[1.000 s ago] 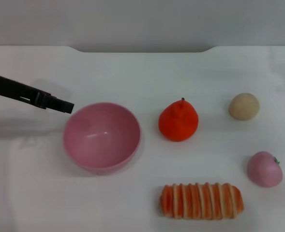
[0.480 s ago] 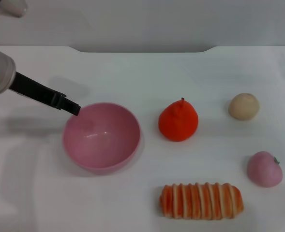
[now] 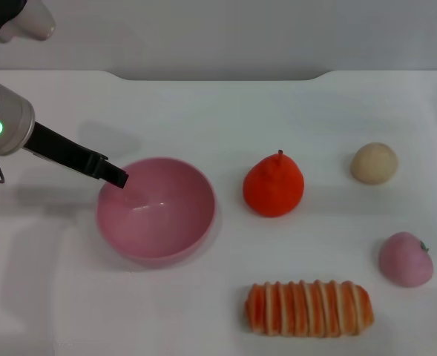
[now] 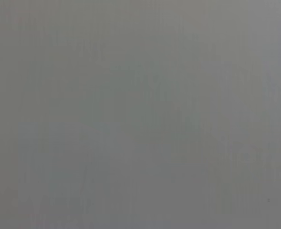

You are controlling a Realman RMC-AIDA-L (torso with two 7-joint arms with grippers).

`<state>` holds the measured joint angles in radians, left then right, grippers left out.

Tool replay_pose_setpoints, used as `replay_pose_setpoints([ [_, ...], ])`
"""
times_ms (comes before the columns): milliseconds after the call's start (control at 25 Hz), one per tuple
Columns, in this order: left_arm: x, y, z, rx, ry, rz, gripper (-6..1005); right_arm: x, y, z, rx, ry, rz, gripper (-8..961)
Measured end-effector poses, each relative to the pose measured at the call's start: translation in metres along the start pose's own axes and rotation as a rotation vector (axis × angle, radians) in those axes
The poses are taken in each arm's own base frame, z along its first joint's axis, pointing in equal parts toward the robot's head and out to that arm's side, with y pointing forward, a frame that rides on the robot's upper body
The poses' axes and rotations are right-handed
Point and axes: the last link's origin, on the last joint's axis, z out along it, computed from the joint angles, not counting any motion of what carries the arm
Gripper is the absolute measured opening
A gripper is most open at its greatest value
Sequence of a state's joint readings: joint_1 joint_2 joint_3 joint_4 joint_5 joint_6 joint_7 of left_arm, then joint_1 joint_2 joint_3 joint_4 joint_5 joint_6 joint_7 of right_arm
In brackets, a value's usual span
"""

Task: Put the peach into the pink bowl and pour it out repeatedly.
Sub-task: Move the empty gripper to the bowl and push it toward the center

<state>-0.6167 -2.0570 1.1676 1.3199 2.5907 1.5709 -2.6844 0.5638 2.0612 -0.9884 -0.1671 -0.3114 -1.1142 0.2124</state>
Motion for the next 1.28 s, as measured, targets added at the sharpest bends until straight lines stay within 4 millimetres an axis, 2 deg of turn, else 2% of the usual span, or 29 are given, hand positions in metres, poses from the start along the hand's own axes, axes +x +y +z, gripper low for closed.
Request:
replay_pose_setpoints([
  [880,-0.016,-0.019,0.027,0.046,-0.038,-0.058,610,0.001,0.007,0.001,-0.021,0.002,0.002,535],
  [1280,-0.016,-0.016,0.036,0.041,-0.049,-0.05,609,0.001,0.007,0.001,-0.02,0.002,0.001,534],
])
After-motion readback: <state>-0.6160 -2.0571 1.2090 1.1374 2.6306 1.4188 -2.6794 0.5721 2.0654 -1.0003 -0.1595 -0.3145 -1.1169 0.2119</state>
